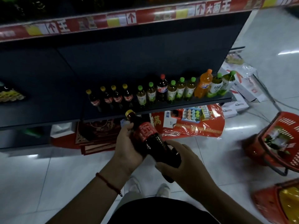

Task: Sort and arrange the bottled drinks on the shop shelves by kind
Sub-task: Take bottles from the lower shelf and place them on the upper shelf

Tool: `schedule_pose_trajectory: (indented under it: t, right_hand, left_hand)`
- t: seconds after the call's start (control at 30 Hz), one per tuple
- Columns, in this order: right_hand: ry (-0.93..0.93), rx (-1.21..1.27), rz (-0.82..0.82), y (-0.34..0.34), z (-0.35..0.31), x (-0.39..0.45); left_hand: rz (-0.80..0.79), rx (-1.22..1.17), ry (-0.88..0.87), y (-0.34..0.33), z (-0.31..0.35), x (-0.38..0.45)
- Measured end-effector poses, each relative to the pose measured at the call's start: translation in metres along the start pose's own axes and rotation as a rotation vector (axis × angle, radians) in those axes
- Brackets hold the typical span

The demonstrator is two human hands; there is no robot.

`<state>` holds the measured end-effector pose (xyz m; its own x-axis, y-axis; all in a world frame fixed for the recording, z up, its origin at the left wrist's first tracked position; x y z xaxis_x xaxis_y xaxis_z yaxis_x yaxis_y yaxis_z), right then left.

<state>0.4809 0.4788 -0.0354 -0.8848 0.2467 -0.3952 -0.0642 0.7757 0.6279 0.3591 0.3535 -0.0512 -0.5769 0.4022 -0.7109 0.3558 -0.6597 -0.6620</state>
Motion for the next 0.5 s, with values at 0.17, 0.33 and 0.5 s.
schedule_pose_trajectory:
  t: [0.17, 0.33, 0.5]
  right_hand:
    - [-0.096, 0.633, -0.334, 0.005, 0.018, 0.004]
    - [-0.138, 0.867, -0.407, -0.019, 0.013, 0.008]
    - [-0.116, 0.886, -0.348, -0.037, 0.007, 0.023]
  left_hand:
    - [-0.205, 0.458, -0.138, -0.003, -0.003, -0.010]
    - [-0.302, 0.937, -0.367, -0.018, -0.008, -0.009]
    - [-0.346, 1.202, -0.420, -0.025, -0.009, 0.007]
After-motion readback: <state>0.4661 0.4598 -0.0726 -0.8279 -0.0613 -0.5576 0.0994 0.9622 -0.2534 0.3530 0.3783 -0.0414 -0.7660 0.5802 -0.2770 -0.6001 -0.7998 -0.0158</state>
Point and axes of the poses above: each hand's wrist, its own x-axis towards the middle knuckle, its own y-axis out of the back of the hand, z = x × y, the point moved 1 cm from there along x, towards the middle knuckle, and after that the axes turned 14 degrees about -x, right-handed, at the moved point
